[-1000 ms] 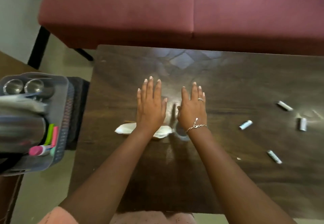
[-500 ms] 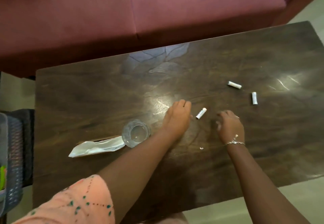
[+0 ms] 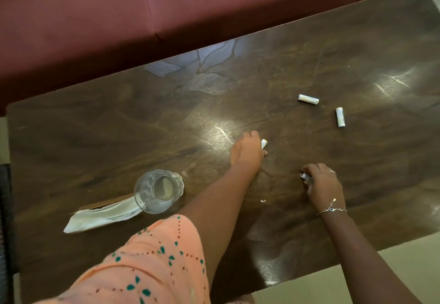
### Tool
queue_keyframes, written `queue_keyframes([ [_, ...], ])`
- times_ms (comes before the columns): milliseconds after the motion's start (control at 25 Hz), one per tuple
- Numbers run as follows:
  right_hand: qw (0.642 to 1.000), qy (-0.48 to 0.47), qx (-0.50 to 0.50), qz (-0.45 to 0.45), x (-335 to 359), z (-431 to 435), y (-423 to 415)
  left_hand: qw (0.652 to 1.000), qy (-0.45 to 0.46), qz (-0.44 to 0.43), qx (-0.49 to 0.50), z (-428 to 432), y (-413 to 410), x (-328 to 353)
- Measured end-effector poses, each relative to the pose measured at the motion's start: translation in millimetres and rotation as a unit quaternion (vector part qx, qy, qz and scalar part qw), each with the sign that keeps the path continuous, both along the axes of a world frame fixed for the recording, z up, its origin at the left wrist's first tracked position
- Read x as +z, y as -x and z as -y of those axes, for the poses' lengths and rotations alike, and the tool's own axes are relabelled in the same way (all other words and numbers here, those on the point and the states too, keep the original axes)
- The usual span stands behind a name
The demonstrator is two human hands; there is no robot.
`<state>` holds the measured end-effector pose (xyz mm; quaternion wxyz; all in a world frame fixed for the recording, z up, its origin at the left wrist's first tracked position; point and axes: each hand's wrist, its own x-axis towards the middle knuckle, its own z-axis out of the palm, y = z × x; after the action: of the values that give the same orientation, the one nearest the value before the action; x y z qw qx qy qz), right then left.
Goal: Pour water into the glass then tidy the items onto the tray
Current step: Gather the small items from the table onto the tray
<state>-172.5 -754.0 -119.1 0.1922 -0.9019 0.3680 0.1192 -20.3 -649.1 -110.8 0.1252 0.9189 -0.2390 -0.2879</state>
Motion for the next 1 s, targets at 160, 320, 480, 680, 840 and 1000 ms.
queue_keyframes([
  [160,0.999,-0.014,-0.030,0.024,4.0,1.5,-1.5,1.000,0.020,0.018,-0.016,5.3,3.0,9.1],
  [320,0.995,-0.030,-0.040,0.084,24.7,-12.5,-20.0,0.989,0.142,0.031,-0.012,-29.3,1.2,41.5],
  [480,0.993,-0.039,-0.018,0.111,47.1,-47.8,-58.3,0.969,0.236,0.055,0.048,-99.5,-3.7,69.7],
  [680,0.985,-0.063,0.038,0.156,78.7,-124.9,-119.4,0.948,0.279,0.111,0.104,-208.7,-27.3,102.7],
  [840,0.976,-0.092,0.095,0.171,97.6,-203.6,-159.0,0.948,0.239,0.165,0.128,-316.4,-48.4,123.9],
  [1000,0.961,-0.142,0.153,0.181,109.4,-292.4,-192.1,0.950,0.155,0.203,0.179,-440.3,-69.8,129.1],
])
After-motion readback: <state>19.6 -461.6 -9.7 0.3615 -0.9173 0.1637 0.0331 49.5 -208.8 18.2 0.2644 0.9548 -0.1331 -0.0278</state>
